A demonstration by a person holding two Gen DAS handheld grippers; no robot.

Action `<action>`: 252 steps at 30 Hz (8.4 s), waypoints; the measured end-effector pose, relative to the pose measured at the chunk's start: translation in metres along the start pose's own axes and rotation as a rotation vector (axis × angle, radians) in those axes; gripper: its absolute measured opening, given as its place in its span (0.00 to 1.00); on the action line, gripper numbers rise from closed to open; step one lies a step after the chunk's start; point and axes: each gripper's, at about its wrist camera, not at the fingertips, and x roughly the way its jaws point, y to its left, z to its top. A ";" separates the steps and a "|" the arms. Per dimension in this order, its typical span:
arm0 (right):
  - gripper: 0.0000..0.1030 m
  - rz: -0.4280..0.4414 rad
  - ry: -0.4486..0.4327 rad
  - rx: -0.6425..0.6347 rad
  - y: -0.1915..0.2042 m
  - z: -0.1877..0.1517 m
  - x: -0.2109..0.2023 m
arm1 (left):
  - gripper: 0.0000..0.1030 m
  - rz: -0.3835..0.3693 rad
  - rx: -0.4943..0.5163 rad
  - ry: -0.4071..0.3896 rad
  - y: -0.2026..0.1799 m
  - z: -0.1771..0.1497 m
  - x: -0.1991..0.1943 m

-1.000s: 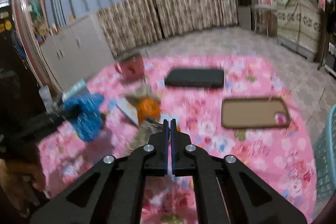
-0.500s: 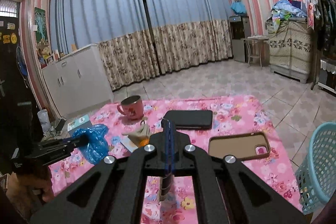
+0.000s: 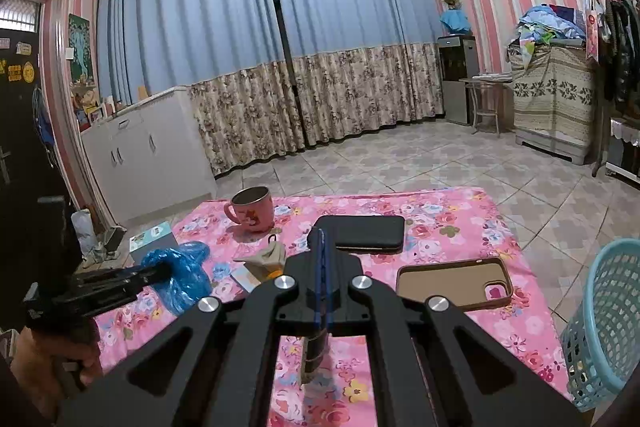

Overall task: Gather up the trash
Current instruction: 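Carry blue bag and snack packet over the blue basket and open both tools, then return to the table and grasp the brown crumpled paper with the left tool, then grasp the orange with the right tool while the left tool holds the brown paper, then carry brown paper and orange over the blue basket and open both tools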

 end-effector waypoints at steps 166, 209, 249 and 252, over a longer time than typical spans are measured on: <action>0.47 -0.073 0.426 -0.013 0.066 -0.063 0.196 | 0.40 0.089 -0.028 0.098 0.052 0.015 0.080; 0.39 -0.174 -0.006 -0.054 -0.025 0.035 -0.009 | 0.40 -0.031 0.099 -0.079 -0.017 0.027 0.011; 0.40 -0.643 -0.127 0.217 -0.263 0.036 -0.193 | 0.40 -0.495 0.450 0.043 -0.431 -0.017 0.090; 0.40 -0.643 -0.131 0.223 -0.264 0.036 -0.193 | 0.40 -0.499 0.460 0.044 -0.435 -0.018 0.088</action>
